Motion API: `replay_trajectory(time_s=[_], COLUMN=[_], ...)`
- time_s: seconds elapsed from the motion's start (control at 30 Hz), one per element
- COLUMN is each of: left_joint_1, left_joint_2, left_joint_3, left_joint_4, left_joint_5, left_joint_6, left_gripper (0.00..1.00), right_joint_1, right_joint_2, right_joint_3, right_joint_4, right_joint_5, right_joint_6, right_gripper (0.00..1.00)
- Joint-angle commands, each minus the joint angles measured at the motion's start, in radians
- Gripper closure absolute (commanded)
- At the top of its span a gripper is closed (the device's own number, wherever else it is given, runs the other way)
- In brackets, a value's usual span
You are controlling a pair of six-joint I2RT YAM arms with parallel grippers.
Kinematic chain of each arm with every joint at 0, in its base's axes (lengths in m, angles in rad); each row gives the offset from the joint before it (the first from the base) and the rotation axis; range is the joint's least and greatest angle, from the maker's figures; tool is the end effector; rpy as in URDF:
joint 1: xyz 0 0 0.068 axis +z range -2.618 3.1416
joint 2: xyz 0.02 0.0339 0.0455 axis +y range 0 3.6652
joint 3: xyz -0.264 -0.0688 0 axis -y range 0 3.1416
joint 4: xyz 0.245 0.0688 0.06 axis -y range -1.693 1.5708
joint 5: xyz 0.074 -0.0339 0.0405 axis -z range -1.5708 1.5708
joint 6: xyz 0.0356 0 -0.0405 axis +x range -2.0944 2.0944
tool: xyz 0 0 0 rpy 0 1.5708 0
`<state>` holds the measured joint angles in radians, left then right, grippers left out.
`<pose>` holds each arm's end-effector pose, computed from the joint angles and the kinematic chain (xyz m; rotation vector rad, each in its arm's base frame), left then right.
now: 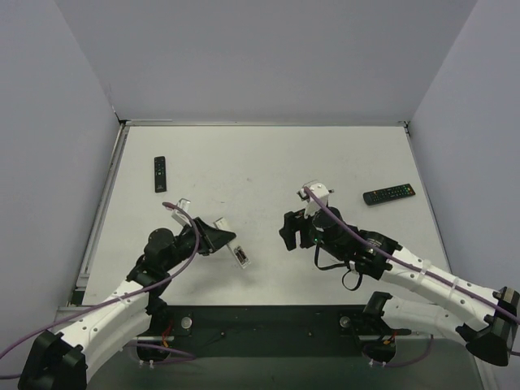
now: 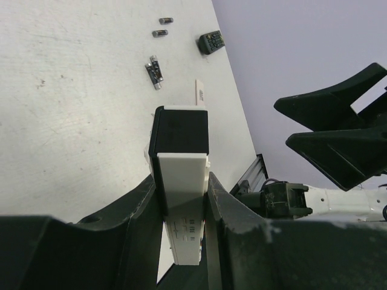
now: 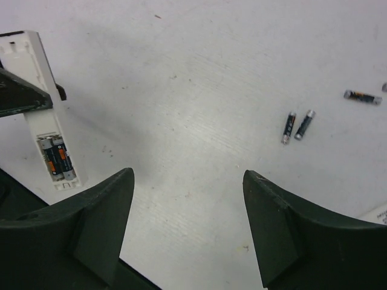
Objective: Load the batteries into the remote control
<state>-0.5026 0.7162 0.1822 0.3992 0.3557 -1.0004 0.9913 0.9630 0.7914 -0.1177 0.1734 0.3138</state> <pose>0.1419 -0.0921 0.1993 -0.1780 1.9058 -1.3761 0.1286 0.1853 0.3164 -0.5203 1.8509 0.7363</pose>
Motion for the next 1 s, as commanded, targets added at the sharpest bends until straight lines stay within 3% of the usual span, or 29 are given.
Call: replay_trajectory(time_s=[0.0, 0.17, 0.3, 0.57, 0.8, 0.9, 0.97], left_joint_1=[0.006, 0.006, 0.006, 0.004, 0.006, 0.006, 0.006], left_joint_2=[-0.011, 0.020, 0.022, 0.002, -0.029, -0.040, -0.044], left_joint_3=[-0.027, -0.046, -0.047, -0.039, -0.050, -0.043, -0.041], left_joint_4=[0.068, 0.148, 0.187, 0.129, 0.116, 0.107, 0.102], left_joint_5=[-0.066, -0.044, -0.047, -0.086, -0.104, -0.103, -0.101], left_joint_6=[-0.001, -0.067, -0.116, -0.141, -0.164, -0.165, -0.165], left_gripper=[1.00, 1.00, 1.00, 1.00, 1.00, 1.00, 1.00], right_joint_1=[-0.040, -0.039, -0.025, 0.144, 0.182, 0.190, 0.193], right_joint_2=[-0.041, 0.043, 0.131, 0.373, 0.511, 0.545, 0.560], right_joint_3=[-0.053, -0.067, -0.032, 0.218, 0.337, 0.362, 0.371], right_joint_4=[-0.037, 0.085, 0.194, 0.052, -0.040, -0.066, -0.077], right_joint_5=[-0.009, -0.263, -0.364, -0.196, -0.108, -0.074, -0.071], right_joint_6=[0.186, 0.206, 0.225, 0.082, 0.024, 0.007, 0.001], right_gripper=[0.33, 0.36, 0.35, 0.31, 0.32, 0.35, 0.44])
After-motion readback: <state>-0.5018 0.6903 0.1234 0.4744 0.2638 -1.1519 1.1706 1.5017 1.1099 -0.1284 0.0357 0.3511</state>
